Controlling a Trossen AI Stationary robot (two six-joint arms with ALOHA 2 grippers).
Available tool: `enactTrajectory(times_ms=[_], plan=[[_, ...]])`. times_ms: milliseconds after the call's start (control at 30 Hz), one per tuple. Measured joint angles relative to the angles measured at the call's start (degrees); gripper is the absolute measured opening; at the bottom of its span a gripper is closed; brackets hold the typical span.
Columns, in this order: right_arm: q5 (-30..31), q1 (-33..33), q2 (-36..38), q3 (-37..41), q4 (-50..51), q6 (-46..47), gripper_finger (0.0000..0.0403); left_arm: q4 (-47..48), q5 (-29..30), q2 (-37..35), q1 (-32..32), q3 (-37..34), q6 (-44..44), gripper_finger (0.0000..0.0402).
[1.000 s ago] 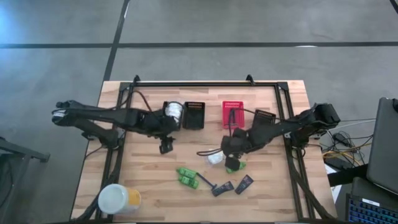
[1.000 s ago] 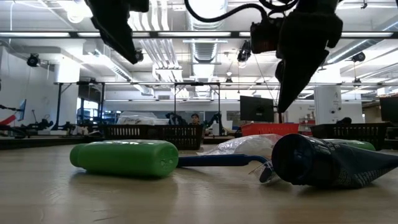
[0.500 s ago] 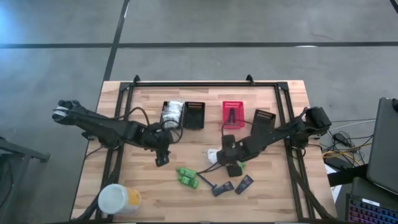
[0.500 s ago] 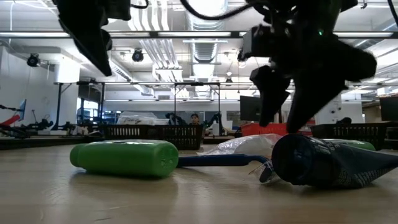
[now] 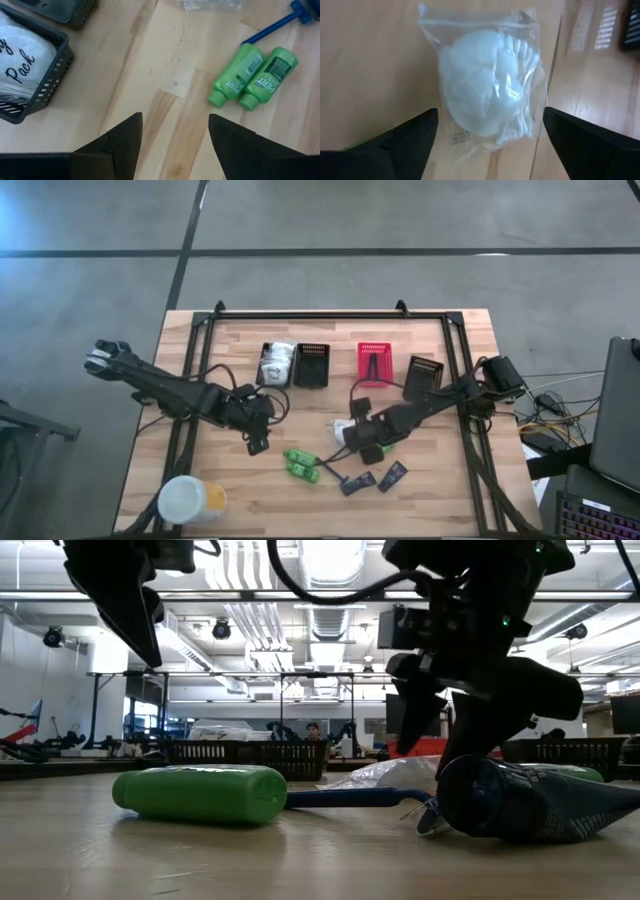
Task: Pick & Place Travel size toiletries
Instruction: Put the white cotton pack into the left black bin
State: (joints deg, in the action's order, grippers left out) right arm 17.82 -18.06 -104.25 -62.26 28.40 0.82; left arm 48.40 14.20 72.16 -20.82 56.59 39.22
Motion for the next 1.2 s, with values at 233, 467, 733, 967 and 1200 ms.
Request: enactTrajectory(times_ms=[233,467,733,967,1200], plan=[[0.2,0.1,0.0,0.0,-2.2,0.0,0.0266,0.0,0.2,0.0,0.0,-0.7,0.3,0.0231],[0.2,0.1,0.0,2.1,-3.4,-2.1,0.0173,0.0,0.2,0.0,0.0,-0.7,0.3,0.0232],[-1.4,0.1,0.1,3.0,-4.6,5.4,0.0074,-0.8,0.2,0.0,0.0,-0.7,0.7,0.0231],[-3.5,1.3,2.7,0.8,-4.6,15.3,0.0013,-1.4,0.2,0.0,0.0,1.0,0.5,0.0229],[-12.4,7.2,11.8,0.3,-6.6,19.7,0.0008,-5.2,0.4,-0.1,0.0,2.0,-10.1,0.0229]])
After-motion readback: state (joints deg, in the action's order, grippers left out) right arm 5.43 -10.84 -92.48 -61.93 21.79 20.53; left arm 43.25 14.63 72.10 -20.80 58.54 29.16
